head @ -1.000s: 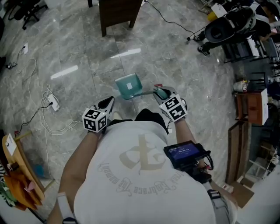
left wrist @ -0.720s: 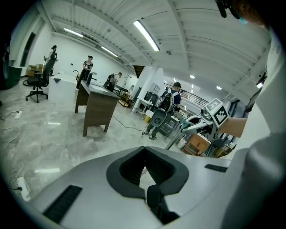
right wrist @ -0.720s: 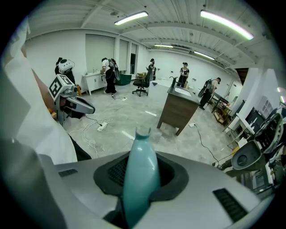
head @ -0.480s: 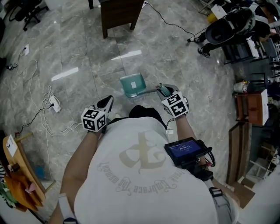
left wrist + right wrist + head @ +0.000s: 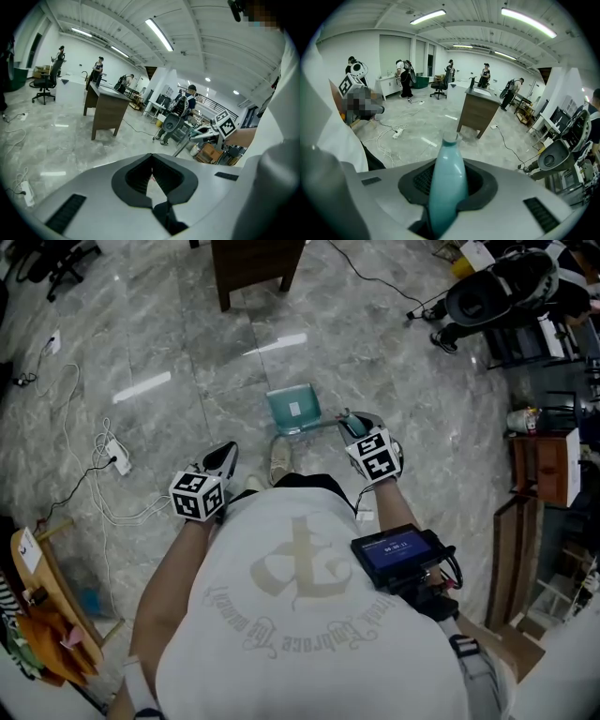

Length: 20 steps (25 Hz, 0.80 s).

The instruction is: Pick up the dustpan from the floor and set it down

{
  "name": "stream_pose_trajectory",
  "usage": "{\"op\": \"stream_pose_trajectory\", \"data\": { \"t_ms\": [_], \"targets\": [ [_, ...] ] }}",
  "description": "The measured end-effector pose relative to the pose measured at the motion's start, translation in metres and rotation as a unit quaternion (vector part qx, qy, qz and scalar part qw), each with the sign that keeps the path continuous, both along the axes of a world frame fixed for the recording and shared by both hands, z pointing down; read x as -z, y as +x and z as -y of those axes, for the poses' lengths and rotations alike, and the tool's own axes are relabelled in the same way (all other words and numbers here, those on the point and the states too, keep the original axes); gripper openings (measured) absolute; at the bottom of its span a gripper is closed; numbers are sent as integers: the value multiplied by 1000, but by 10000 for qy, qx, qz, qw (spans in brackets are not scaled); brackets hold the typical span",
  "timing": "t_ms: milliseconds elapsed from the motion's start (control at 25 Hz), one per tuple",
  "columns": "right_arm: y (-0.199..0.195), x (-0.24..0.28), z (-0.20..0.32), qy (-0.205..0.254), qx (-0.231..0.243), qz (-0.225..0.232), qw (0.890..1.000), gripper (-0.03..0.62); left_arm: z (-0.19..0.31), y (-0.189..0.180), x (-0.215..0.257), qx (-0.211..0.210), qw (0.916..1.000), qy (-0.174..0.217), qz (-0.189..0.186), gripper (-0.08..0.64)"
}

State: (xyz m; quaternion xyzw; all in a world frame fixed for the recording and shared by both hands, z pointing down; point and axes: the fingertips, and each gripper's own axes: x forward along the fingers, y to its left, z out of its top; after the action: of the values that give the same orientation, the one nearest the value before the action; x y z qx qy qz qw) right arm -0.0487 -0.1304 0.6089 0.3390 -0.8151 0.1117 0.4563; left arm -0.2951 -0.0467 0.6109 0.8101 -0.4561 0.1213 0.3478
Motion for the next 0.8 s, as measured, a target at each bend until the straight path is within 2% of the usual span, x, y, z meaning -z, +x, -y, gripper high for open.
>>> {"op": "stream_pose_trajectory", "data": {
  "t_ms": [200,360,800],
  "targets": [
    [6,-20,33,-156,-14,-8,9999,104,43,5,-1,-42,10000,-32,70,11],
    [13,-30,43,-143,57,-36,9999,105,60,18,5,-291,9993,96,193,12],
    [18,-56,33,-295,127,-136,9994,104,58,15,7,-197,9996,-9,190,11]
  ]
}}
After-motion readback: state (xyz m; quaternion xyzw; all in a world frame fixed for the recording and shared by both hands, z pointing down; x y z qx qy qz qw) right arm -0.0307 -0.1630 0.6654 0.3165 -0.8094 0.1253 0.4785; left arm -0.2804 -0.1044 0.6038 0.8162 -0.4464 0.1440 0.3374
